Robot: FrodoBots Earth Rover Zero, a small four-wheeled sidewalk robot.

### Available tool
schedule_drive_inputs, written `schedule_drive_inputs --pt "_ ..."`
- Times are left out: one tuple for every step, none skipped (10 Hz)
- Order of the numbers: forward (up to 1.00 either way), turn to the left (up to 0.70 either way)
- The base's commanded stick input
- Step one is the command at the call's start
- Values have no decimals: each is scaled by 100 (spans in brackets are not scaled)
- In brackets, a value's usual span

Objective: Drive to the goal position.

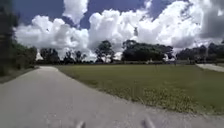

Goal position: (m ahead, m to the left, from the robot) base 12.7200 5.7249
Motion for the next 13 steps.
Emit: schedule_drive_inputs --pt "70 35" --pt "70 35" --pt "70 35" --pt "70 35" --pt "70 35" --pt "70 35" --pt "70 35" --pt "70 35" --pt "70 35" --pt "70 35" --pt "70 35" --pt "70 35" --pt "70 35"
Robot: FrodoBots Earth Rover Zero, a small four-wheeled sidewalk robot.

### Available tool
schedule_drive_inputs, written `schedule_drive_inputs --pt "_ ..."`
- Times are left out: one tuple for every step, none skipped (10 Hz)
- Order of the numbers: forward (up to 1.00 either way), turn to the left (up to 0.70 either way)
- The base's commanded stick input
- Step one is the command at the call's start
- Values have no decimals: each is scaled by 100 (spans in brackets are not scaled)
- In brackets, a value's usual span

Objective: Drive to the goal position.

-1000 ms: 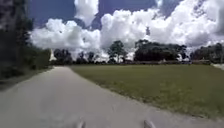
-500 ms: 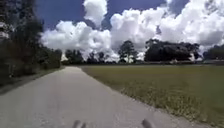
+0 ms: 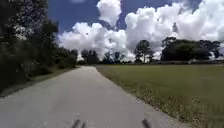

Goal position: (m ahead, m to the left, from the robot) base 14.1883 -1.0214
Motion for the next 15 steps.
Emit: schedule_drive_inputs --pt "70 35" --pt "70 35" --pt "70 17" --pt "70 0" --pt "70 0" --pt "70 0" --pt "70 0" --pt "70 0" --pt "70 0" --pt "70 0" --pt "70 0" --pt "70 0" --pt "70 0" --pt "70 0" --pt "70 0"
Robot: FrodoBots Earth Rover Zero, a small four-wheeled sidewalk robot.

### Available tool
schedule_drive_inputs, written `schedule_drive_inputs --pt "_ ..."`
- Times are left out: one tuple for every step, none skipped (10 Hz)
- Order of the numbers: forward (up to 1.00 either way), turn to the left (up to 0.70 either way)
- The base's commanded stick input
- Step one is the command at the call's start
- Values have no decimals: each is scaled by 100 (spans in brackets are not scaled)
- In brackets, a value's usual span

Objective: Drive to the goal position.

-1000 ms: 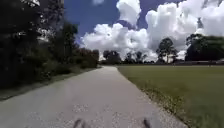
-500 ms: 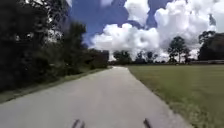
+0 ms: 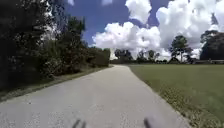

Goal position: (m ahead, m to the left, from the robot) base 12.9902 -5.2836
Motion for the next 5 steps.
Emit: schedule_drive_inputs --pt "70 0" --pt "70 0" --pt "70 0" --pt "70 0" --pt "70 0"
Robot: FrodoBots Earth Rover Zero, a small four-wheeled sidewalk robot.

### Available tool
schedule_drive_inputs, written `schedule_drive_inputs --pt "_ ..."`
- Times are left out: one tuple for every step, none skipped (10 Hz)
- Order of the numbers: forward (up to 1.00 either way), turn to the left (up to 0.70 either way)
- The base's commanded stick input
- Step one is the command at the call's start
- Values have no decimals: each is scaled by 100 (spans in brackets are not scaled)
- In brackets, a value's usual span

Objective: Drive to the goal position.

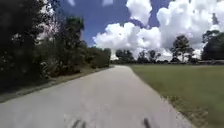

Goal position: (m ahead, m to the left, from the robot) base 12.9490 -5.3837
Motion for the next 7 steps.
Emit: schedule_drive_inputs --pt "70 0" --pt "70 0" --pt "70 0" --pt "70 0" --pt "70 0" --pt "70 0" --pt "70 0"
